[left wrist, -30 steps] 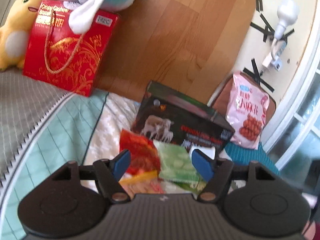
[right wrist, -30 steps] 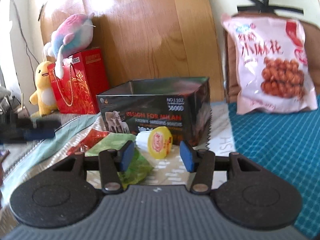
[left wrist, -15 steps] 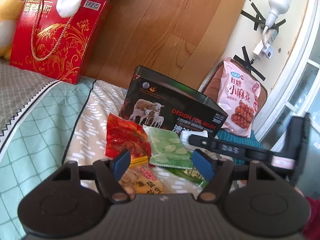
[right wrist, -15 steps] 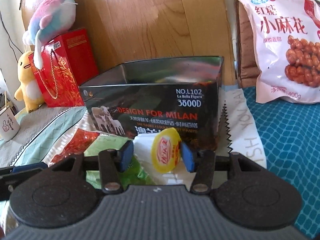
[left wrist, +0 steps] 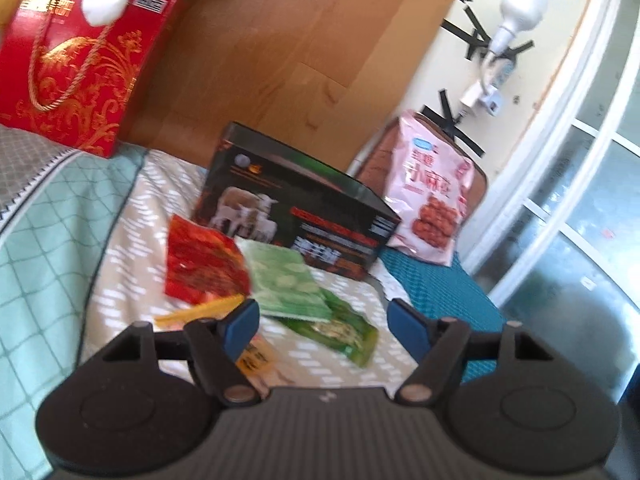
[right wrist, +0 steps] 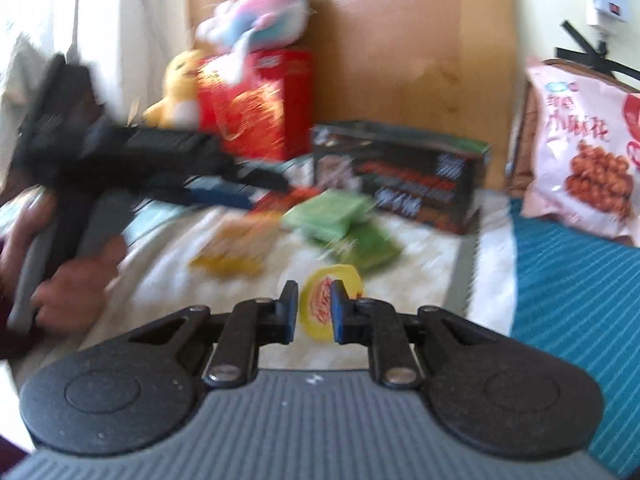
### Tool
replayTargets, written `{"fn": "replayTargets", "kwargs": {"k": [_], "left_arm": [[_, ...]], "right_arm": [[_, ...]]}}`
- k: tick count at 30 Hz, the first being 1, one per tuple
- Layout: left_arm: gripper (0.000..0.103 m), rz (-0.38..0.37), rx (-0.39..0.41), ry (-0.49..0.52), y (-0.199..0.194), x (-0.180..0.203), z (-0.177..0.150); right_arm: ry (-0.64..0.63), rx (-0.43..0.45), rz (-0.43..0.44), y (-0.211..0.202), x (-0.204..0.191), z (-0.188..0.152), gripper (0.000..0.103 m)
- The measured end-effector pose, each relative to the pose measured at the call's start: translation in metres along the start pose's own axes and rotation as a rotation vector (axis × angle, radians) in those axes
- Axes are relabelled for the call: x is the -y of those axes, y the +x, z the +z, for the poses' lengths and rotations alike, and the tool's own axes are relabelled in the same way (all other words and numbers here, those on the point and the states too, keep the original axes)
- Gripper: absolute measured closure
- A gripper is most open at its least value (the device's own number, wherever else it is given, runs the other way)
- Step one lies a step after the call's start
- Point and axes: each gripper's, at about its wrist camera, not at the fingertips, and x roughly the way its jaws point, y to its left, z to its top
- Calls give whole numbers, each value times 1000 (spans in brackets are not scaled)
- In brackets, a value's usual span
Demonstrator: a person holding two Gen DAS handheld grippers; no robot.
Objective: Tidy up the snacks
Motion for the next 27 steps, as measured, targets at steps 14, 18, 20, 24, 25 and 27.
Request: {"fn": "replayTargets", "kwargs": {"k": [14, 18, 20, 24, 25, 27], "left_arm": [[17, -79, -128, 25, -7, 39, -32], [22, -19, -170, 55, 8, 43, -37], [40, -23, -190, 56, 15, 41, -38], [49, -33, -187, 49, 16, 38, -39], [50, -41, -184, 44, 16, 36, -40], [50, -49, -178, 45, 16, 36, -41]], "right_arm": [[21, -41, -3, -6, -1, -24, 53], [-23, -52, 13, 2, -3, -19, 43], [-43, -61, 15, 11, -3, -15, 43], [-56, -50, 41, 21, -2, -10, 56], [-54, -48, 40, 22, -1, -9, 56], [-43, -40, 47, 18, 1, -11, 56]]}}
